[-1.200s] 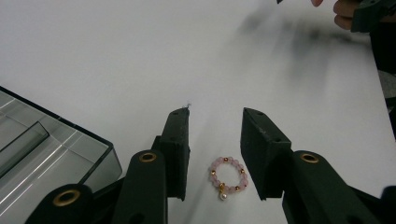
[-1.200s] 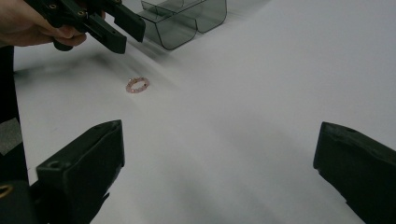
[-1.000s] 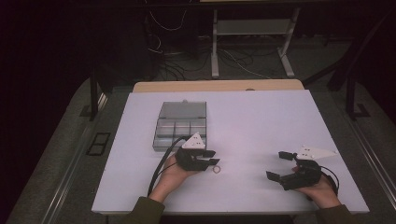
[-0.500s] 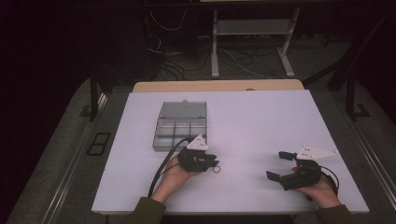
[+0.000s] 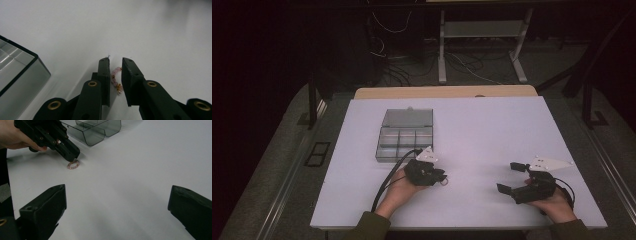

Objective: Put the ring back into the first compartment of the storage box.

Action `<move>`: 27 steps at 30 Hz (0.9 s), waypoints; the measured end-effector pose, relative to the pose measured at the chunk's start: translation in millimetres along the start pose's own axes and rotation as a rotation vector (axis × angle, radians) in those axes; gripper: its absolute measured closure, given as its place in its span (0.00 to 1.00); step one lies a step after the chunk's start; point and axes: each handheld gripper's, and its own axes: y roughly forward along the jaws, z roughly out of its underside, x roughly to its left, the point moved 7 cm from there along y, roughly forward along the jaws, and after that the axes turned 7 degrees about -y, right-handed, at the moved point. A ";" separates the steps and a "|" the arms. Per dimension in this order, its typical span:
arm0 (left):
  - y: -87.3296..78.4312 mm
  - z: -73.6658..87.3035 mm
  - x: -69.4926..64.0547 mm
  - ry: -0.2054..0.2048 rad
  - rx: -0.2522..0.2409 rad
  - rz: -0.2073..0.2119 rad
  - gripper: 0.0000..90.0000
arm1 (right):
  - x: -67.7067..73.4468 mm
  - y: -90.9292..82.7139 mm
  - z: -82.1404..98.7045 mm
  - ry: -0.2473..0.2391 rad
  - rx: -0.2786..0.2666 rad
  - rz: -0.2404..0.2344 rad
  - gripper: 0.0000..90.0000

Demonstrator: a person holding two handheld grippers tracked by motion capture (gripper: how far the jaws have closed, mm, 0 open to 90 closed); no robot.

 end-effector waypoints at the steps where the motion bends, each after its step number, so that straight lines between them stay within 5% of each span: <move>1: 0.5 0.1 0.3 0.003 0.002 -0.001 0.85 | 0.1 0.1 0.3 0.001 0.002 0.000 0.02; 9: 2.9 1.5 0.7 0.002 0.015 -0.007 0.85 | 1.3 5.6 3.1 -0.042 0.043 0.024 0.02; 15: 3.3 1.7 0.7 0.011 0.019 -0.018 0.87 | 6.5 12.0 6.0 -0.049 0.072 -0.018 0.02; 27: 4.6 0.7 -1.2 0.033 0.042 -0.062 0.93 | 7.7 13.1 6.6 -0.063 0.081 -0.026 0.02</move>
